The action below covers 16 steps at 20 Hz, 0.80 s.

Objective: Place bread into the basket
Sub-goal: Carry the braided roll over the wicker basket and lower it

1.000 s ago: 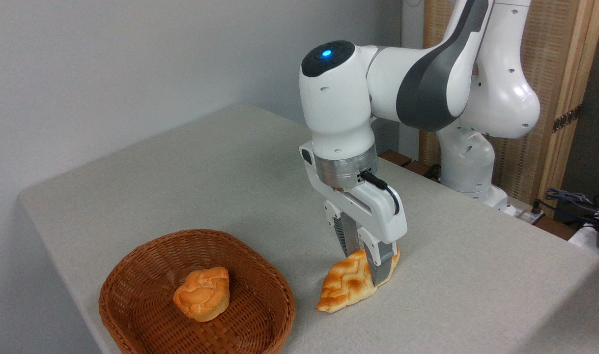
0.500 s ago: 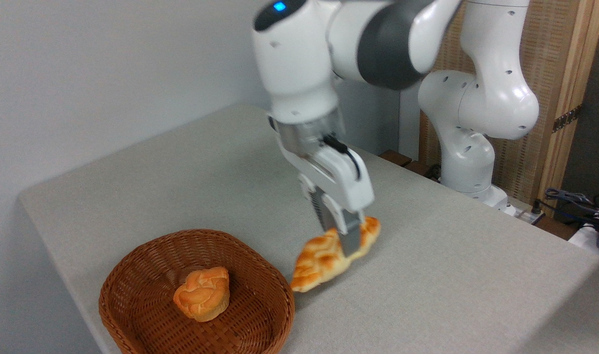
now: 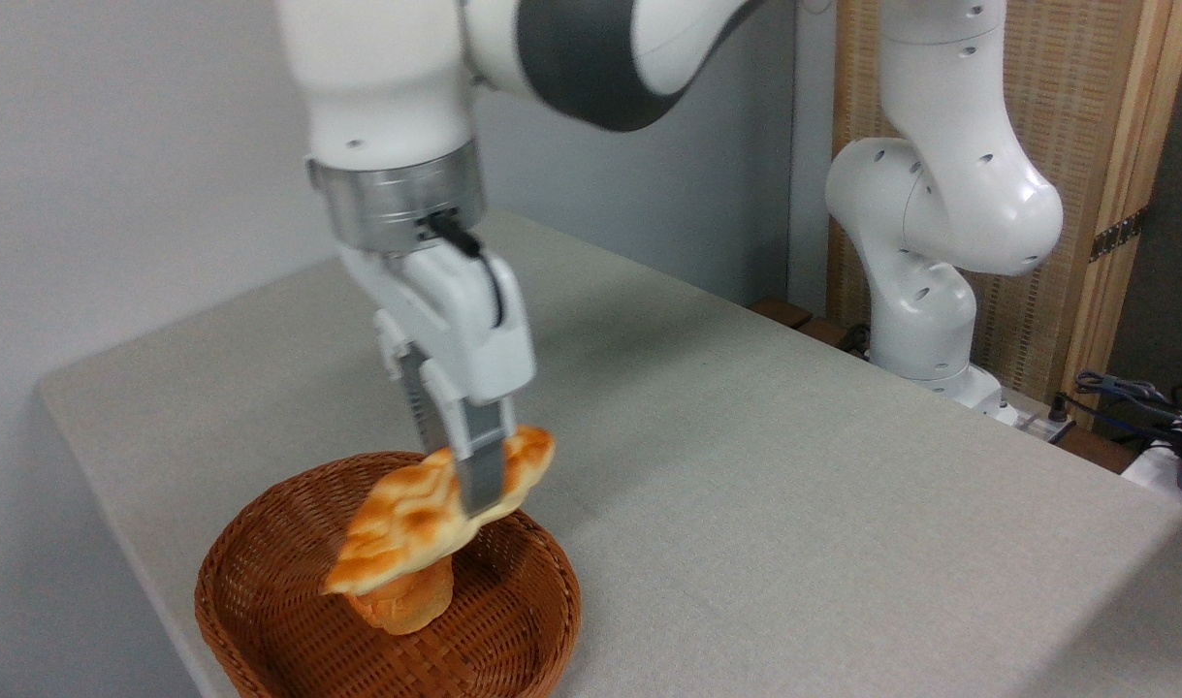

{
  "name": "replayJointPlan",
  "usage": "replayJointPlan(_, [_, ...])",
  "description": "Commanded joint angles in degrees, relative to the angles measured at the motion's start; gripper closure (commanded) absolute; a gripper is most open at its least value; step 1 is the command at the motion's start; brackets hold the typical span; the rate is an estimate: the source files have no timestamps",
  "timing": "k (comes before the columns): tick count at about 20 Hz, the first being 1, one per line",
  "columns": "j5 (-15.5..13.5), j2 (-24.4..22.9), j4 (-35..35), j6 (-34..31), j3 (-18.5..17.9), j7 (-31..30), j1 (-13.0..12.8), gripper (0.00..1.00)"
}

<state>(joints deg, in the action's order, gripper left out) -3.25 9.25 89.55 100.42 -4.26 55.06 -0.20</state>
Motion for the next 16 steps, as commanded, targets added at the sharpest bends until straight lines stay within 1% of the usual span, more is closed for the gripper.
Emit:
replayJointPlan(1, [-0.1, 3.9, -4.7, -1.5, 1.4, -0.7, -0.1, 0.37])
replayJointPlan(3, [0.3, 4.7, -4.7, 0.1, 1.7, -0.7, -0.1, 0.3])
replayJointPlan(4, [0.4, 4.7, -4.7, 0.9, 1.7, -0.7, -0.1, 0.18])
replayJointPlan(5, [0.4, 4.7, -4.7, 1.2, 1.6, -0.7, -0.1, 0.0])
replayJointPlan(16, [0.3, 4.7, -4.9, 1.3, 1.4, -0.8, -0.1, 0.0])
